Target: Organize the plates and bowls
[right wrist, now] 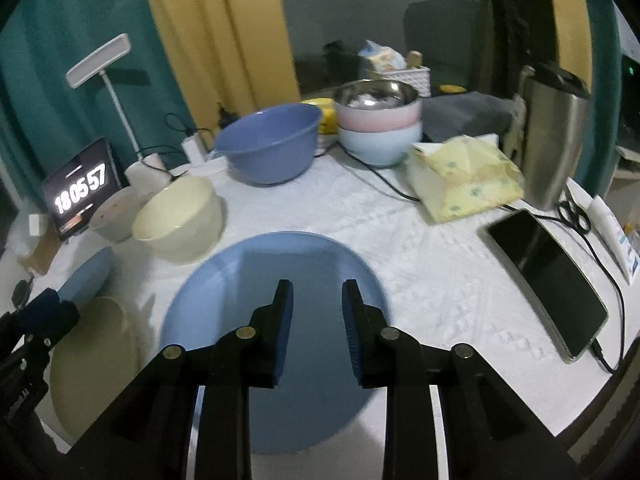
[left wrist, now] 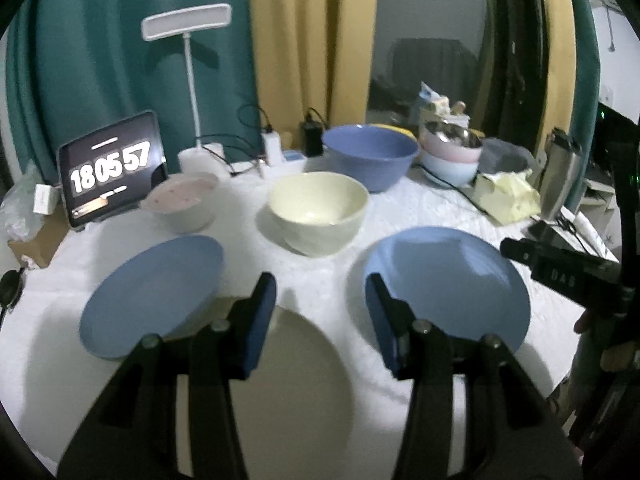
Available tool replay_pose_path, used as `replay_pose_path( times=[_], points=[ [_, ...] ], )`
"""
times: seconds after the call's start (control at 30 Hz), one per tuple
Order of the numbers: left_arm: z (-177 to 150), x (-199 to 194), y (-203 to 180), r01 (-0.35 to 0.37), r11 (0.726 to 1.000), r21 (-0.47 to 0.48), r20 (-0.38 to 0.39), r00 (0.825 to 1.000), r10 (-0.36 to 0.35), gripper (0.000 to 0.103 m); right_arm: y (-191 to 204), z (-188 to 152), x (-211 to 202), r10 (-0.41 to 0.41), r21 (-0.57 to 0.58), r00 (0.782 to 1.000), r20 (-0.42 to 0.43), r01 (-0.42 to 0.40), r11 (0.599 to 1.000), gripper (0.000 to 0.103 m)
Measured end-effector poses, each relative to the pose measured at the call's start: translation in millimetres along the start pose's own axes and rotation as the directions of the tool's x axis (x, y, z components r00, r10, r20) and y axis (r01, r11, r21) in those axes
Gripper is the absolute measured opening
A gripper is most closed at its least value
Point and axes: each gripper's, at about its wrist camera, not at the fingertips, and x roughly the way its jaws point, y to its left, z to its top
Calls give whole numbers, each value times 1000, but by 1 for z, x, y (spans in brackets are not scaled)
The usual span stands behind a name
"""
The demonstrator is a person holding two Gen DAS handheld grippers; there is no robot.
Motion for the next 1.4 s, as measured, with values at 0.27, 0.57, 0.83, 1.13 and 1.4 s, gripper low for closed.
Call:
replay_pose_path(
  times=[0.27, 0.57, 0.83, 1.13, 1.4],
  points=[
    [-3, -12, 40, -24, 999, -36, 31, 999, 25, 48, 46, 2, 0, 31, -45, 999, 9, -30, 999, 27],
    [-8, -20, 84, -58, 993, -106, 55, 996, 64, 48, 89, 4, 2, 46, -109, 999, 2, -45, 993, 27],
    [-12, -20, 123, -101, 979, -178, 58, 992, 113, 48, 125, 5, 11, 58, -159, 998, -18, -60, 985, 27],
    [-22, -17, 169, -151, 960, -235, 45, 985, 166, 48, 169, 7, 24, 79, -214, 996, -42, -86, 973, 27],
    [-31, -9, 203, -179, 944, -277, 22, 981, 192, 48, 204, 8, 37, 89, -257, 994, -66, -103, 961, 27]
  ],
)
